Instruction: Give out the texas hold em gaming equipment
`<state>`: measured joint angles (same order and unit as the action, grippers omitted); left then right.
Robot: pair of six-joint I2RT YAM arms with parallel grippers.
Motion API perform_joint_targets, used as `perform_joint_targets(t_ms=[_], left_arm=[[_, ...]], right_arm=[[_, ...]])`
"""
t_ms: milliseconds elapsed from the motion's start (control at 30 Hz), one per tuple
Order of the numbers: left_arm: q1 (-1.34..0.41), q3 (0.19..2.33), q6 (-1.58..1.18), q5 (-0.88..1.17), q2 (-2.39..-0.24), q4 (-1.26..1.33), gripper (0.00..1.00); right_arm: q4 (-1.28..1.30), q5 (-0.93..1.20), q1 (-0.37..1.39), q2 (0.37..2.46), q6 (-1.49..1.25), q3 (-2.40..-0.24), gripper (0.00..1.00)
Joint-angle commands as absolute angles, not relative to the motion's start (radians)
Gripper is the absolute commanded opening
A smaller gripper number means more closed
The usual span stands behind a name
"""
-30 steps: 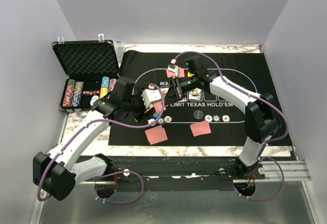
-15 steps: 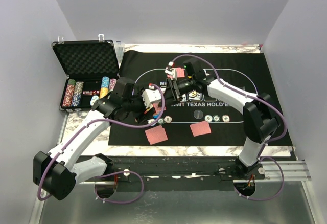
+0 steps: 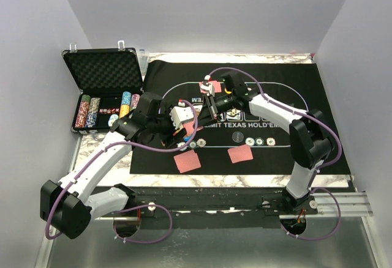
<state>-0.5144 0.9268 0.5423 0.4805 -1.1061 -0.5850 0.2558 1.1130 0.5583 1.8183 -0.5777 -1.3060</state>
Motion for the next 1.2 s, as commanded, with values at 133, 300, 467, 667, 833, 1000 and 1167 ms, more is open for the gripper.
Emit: perform_joint_targets(t_ms=[133,300,467,667,833,1000,1167], left_arm=[[-0.509,0.928,0.549,0.492,-1.079,-0.552,0.0],[-0.501,0.922,0.557,0.491,-1.078,-0.552,0.0],[-0.497,0.919,0.559,0.499,-1.079,-0.552,0.0],[-0.496,0.933,0.564,0.505,-1.093,-0.552,0.0],[-0.497,0.933,0.581,0.502,-1.085,-0.557,0.0],[-0.497,0.928,0.576,0.506,-1.083,-0.559,0.0],[-0.497,0.927,0.572,0.503,-1.08,-0.56,0.0]], right_arm=[[0.377,1.12,0.516,1.781,-0.469,-1.311,0.14],[0.515,1.128,0.456,1.766,-0.345,-1.344,0.07],[0.681,1.154,0.389,1.76,-0.191,-1.41,0.01],[0.905,1.121,0.333,1.79,0.068,-1.5,0.01],[1.337,0.858,0.278,1.925,0.596,-1.707,0.0],[1.419,0.6,0.191,2.007,0.863,-1.765,0.01],[1.417,0.436,0.147,2.076,0.997,-1.811,0.01]])
